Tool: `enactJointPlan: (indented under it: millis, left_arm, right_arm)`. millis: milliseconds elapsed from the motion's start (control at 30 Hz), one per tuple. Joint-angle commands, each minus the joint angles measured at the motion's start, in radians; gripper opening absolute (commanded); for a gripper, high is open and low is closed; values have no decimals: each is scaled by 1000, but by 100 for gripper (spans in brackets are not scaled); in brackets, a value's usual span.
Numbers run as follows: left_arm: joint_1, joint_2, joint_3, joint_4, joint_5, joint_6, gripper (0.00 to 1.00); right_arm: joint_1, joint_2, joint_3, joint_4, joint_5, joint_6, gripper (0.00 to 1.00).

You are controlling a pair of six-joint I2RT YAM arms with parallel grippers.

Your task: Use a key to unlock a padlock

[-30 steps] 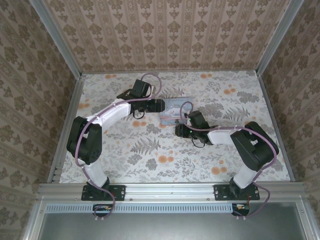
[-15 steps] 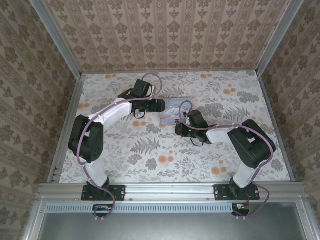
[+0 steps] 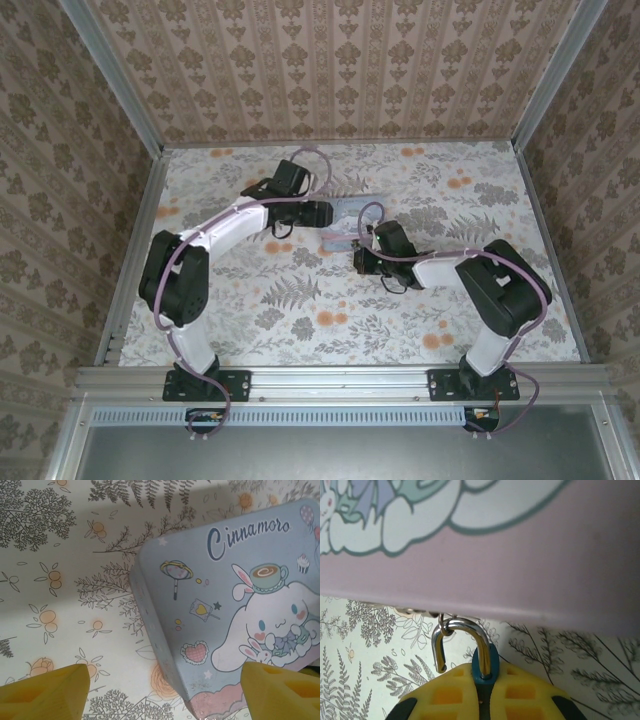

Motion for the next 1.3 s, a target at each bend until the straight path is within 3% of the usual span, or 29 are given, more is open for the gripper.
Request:
enactJointPlan:
  millis: [0,267,633,1000,1267]
  left_arm:
    - [-65,24,71,-71,-132,85,80]
    - [-172,134,197,-164,-274,121,80]
    - [-258,190,196,-210,-450,170,79]
    - [-287,211,156,-188,-442,181,75]
    - [-291,211,114,-172,-425,188,69]
  right_arm:
    - [-16,-48,-38,-15,-3,23,0]
    - [-44,-83,-106,19,-7,60,0]
    - [-53,-70,-173,150,-18,180,0]
    - [-60,-24,-246,409,23,432,0]
    - [-60,9,-203,481,16,517,0]
